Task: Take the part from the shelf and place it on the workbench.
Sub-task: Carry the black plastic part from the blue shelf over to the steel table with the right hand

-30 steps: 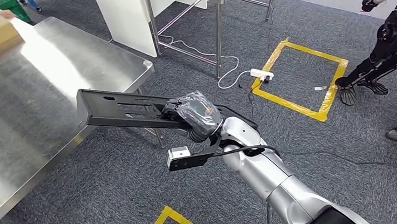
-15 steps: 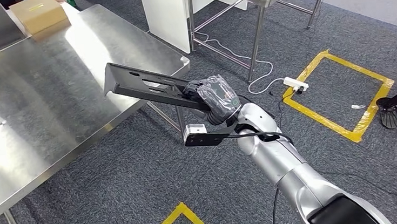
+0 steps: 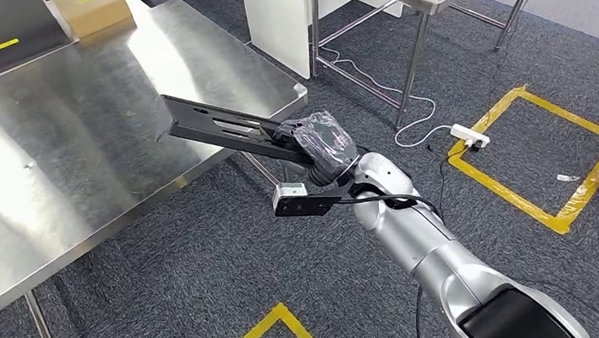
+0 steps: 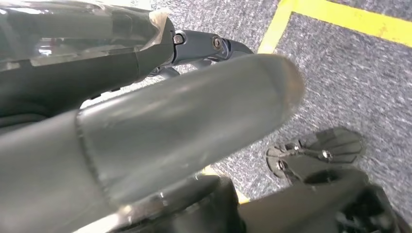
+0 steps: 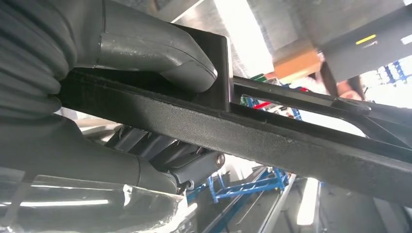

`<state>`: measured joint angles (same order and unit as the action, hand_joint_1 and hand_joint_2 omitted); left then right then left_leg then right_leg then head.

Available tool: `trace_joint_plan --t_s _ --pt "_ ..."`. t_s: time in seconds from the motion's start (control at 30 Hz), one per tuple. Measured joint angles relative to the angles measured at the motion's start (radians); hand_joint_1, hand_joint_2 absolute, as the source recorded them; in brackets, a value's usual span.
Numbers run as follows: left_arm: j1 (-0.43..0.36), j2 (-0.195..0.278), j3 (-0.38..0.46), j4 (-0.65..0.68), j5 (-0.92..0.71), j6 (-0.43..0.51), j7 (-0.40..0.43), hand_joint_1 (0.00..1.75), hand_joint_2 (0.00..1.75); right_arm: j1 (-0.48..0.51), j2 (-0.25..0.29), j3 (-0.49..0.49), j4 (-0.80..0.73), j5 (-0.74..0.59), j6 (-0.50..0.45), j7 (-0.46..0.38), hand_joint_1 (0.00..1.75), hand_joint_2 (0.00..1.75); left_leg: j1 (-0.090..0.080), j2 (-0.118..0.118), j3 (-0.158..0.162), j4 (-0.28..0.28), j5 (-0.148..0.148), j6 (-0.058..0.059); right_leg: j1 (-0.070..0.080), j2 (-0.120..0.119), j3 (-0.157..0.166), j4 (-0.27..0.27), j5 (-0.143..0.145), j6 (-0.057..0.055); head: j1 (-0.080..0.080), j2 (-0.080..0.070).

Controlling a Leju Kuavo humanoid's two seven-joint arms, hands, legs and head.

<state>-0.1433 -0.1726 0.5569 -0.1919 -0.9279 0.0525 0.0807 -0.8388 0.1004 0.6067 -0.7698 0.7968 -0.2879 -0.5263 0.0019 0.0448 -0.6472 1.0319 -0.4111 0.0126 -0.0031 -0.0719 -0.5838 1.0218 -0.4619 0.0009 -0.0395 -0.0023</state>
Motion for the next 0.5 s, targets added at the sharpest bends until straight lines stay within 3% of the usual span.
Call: trace_joint_plan --t_s 0.07,0.13,0.2,0.27,0.3,0.33,0.37,0.43,0.5 --pt "0.001 0.0 0.001 0.0 -0.002 0.0 0.0 0.0 0.0 -0.003 0.003 -0.004 0.002 0.002 0.0 0.003 1.75 1.75 -0.005 -0.014 0.001 -0.005 -0.001 0.01 0.004 -0.014 0.005 -0.002 -0.004 0.008 0.001 0.0" --pt "0.002 0.0 0.001 0.0 -0.003 0.0 0.0 0.0 0.0 -0.004 0.005 -0.006 0.003 0.003 0.0 0.004 1.75 1.75 -0.001 -0.032 0.008 -0.014 0.004 0.022 0.004 -0.006 0.0 0.012 -0.017 0.016 0.001 0.0" --pt "0.001 0.0 0.001 0.0 -0.003 0.0 -0.001 0.0 0.0 -0.005 0.005 -0.008 0.004 0.004 0.0 0.004 1.75 1.75 0.004 -0.048 0.014 -0.023 0.009 0.034 0.001 0.031 -0.039 0.095 -0.055 0.014 0.005 0.0" --pt "0.0 0.0 0.001 0.0 -0.004 0.0 -0.001 0.0 0.0 -0.001 0.002 -0.009 0.006 0.007 0.0 0.004 1.75 1.75 0.005 -0.069 0.014 -0.023 0.01 0.039 -0.003 0.057 -0.105 0.226 -0.102 0.01 0.008 0.0" --pt "0.0 0.0 0.002 0.0 -0.004 0.0 -0.001 0.0 0.0 0.003 0.0 -0.009 0.008 0.009 0.0 0.004 1.75 1.75 0.005 -0.081 0.014 -0.023 0.01 0.039 -0.004 0.061 -0.13 0.268 -0.111 0.013 0.009 0.0" --pt "0.001 0.0 0.002 0.0 -0.004 0.0 -0.001 0.0 0.0 0.007 -0.001 -0.009 0.009 0.01 0.001 0.004 1.75 1.75 0.005 -0.094 0.014 -0.022 0.01 0.039 -0.005 0.064 -0.139 0.276 -0.105 0.019 0.009 0.0" --pt "0.002 0.0 0.003 0.0 -0.004 -0.001 -0.001 0.0 0.0 0.008 -0.002 -0.009 0.01 0.011 0.001 0.004 1.75 1.75 0.005 -0.106 0.014 -0.022 0.01 0.039 -0.006 0.067 -0.128 0.245 -0.085 0.027 0.009 0.0" --pt "0.003 -0.001 0.006 0.0 -0.003 -0.002 -0.003 0.0 0.0 0.008 0.0 -0.009 0.011 0.013 0.002 0.004 1.75 1.75 0.004 -0.127 0.013 -0.018 0.009 0.035 -0.011 0.093 -0.071 0.108 -0.024 0.041 0.009 0.0" --pt "0.004 -0.001 0.01 0.0 -0.002 0.0 -0.007 0.0 0.0 0.007 0.002 -0.009 0.011 0.016 0.003 0.003 1.75 1.75 0.001 -0.143 0.009 -0.014 0.007 0.027 -0.015 0.115 -0.027 0.013 0.012 0.041 0.009 0.0"
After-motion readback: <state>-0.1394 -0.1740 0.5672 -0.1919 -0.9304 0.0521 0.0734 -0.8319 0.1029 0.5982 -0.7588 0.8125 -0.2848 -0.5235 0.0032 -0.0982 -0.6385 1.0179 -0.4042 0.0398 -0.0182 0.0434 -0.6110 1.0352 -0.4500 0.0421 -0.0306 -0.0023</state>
